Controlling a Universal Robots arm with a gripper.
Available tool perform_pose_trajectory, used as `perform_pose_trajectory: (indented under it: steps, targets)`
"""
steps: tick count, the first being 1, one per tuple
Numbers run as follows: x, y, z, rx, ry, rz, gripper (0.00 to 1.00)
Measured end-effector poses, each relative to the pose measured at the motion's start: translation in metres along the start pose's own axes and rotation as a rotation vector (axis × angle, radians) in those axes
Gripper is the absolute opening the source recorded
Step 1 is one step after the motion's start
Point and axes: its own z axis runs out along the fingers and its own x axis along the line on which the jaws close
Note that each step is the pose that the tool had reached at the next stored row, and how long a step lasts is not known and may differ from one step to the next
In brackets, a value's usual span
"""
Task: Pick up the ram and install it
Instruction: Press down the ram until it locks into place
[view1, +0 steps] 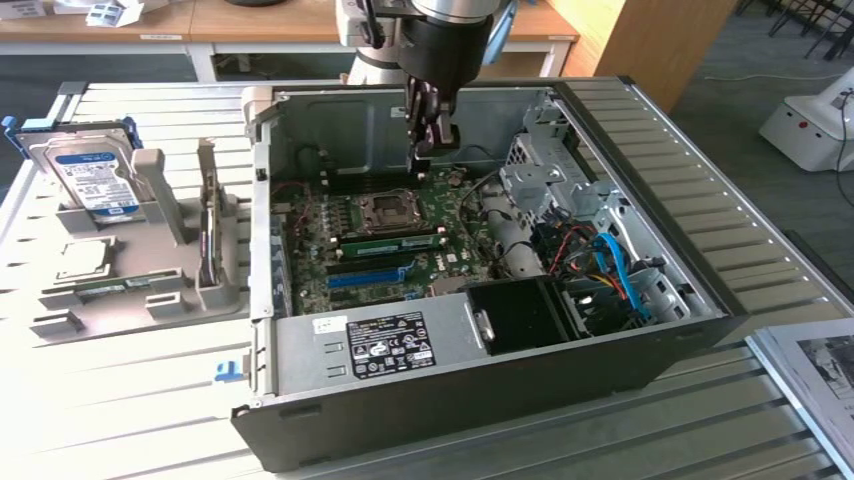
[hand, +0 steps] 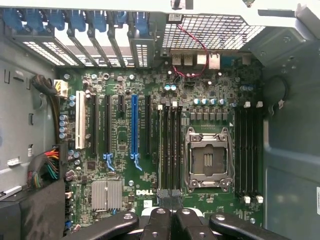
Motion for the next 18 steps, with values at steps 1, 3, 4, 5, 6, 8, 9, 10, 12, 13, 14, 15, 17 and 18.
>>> perform_pose_trajectory:
  steps: [1, 3, 4, 5, 6, 8, 9, 10, 12, 13, 14, 15, 17, 18]
  targets:
    - [0.0, 0.0, 0.0, 0.0004, -0.0003, 0.007, 0.1]
    - [0.0, 0.0, 0.0, 0.0014, -0.0008, 0.028, 0.1]
    - [0.0, 0.0, 0.0001, 0.0022, -0.0013, 0.042, 0.1]
    - [0.0, 0.0, 0.0001, 0.003, -0.0019, 0.058, 0.1]
    - [0.0, 0.0, 0.0001, 0.0038, -0.0024, 0.073, 0.1]
    - [0.0, 0.0, 0.0001, 0.0054, -0.0034, 0.103, 0.1]
    - [0.0, 0.0, 0.0002, 0.0062, -0.0039, 0.118, 0.1]
    - [0.0, 0.0, 0.0002, 0.007, -0.0044, 0.134, 0.1]
    - [0.0, 0.0, 0.0002, 0.0088, -0.0056, 0.168, 0.1]
    - [0.0, 0.0, 0.0003, 0.0097, -0.0061, 0.185, 0.1]
    - [0.0, 0.0, 0.0003, 0.0105, -0.0067, 0.202, 0.1]
    - [0.0, 0.0, 0.0003, 0.0114, -0.0073, 0.219, 0.1]
    - [0.0, 0.0, 0.0004, 0.0133, -0.0085, 0.254, 0.1]
    - [0.0, 0.0, 0.0005, 0.0141, -0.0092, 0.271, 0.1]
